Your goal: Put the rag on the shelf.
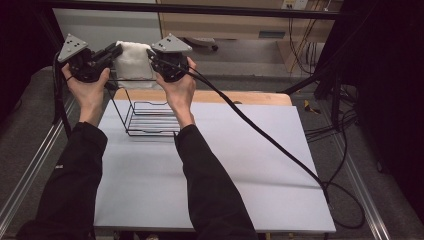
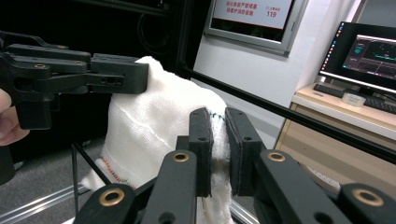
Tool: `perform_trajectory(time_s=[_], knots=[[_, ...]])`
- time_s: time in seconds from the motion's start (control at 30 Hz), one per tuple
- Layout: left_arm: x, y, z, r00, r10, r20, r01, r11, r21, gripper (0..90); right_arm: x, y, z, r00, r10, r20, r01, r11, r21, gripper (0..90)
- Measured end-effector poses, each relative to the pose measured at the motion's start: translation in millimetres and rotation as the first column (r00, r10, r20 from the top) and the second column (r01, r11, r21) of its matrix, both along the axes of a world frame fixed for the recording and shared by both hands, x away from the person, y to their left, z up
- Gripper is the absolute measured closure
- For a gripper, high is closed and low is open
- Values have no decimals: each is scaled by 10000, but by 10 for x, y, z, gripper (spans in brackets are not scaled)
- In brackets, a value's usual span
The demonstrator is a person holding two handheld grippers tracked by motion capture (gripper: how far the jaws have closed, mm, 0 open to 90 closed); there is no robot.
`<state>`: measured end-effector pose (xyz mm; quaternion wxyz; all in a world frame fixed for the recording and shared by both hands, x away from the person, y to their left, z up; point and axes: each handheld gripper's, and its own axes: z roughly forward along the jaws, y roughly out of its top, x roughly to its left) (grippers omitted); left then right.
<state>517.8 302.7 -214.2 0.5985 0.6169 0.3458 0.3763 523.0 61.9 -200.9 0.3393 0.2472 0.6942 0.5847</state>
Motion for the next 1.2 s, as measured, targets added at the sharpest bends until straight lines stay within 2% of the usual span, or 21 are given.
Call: perform_trajectory(time_s=[0.5,0.7,0.9,1.07,1.2], knots=[[-130,55,-122,9998,-170,-107,171,9998,69,831,-80,30,-67,9997,108,-220,-116,9992,-370,816],[-190,74,-147,9994,-298,-185,298,9996,23,830,-130,23,-82,9993,224,-287,-233,9992,-328,815],[-240,73,-167,9987,-420,-284,425,9990,156,829,-171,-9,-125,9987,331,-384,-343,9989,-316,814],[-314,88,-178,9984,-476,-311,483,9985,244,826,-219,-30,-128,9979,508,-396,-527,9974,-489,811],[-368,111,-195,9967,-612,-542,621,9980,153,823,-265,-24,-131,9973,607,-404,-632,9959,-652,810]])
